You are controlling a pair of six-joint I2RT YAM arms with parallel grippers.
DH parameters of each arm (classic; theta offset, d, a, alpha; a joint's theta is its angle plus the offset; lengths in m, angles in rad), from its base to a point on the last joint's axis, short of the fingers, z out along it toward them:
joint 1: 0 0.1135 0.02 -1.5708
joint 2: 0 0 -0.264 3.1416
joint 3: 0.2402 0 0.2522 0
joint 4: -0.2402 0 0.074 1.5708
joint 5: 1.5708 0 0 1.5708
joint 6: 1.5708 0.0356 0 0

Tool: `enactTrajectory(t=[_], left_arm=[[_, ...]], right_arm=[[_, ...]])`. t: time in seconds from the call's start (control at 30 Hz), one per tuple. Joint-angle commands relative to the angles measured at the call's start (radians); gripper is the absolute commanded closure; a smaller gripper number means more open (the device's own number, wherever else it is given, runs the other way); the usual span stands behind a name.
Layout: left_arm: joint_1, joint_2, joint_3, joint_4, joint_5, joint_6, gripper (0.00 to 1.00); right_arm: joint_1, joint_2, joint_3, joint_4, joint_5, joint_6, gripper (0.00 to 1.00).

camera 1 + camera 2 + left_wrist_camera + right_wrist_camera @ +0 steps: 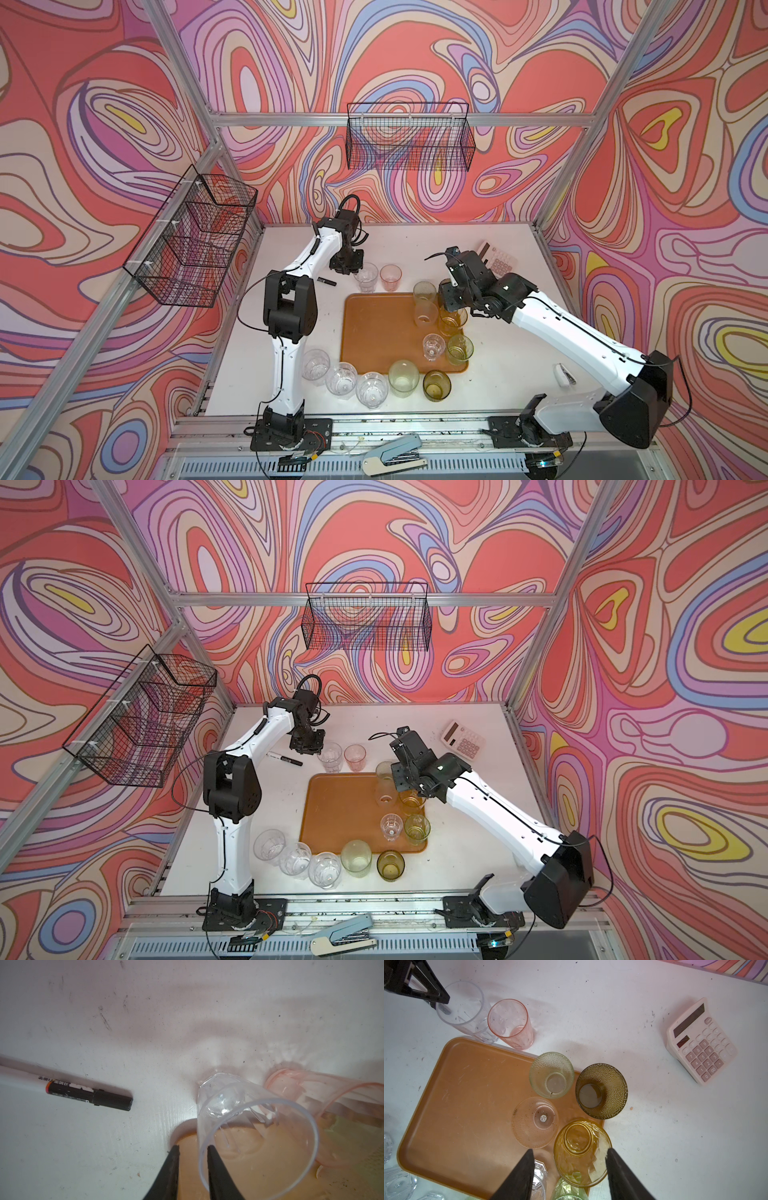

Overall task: Place the glasses into the tray
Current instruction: 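Lower the left gripper around the clear glass rim and close it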

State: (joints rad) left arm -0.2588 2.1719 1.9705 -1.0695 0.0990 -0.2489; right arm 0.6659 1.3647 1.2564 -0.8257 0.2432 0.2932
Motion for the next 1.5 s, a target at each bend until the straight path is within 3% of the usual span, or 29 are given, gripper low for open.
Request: enactTrajectory(t=[0.0,0.73,1.47], left_arm=[[0.004,0.029,0.028,-0.030,0.010,-0.010,0.78],[0.005,0.017,0.059,-0.066,-0.005,-0.002,1.00],[0.005,-0.135,0.047,-0.133,-0.004,0.005,1.00]], right_arm=[[-0.008,-0.021,-0.016,-0.002,0.003,0.007,0.42],[-0.011,-0.021,-0.019,0.004,0.000,0.013,0.43],[-0.011,-0.082,-0.032,0.042,0.060,0.021,0.44]])
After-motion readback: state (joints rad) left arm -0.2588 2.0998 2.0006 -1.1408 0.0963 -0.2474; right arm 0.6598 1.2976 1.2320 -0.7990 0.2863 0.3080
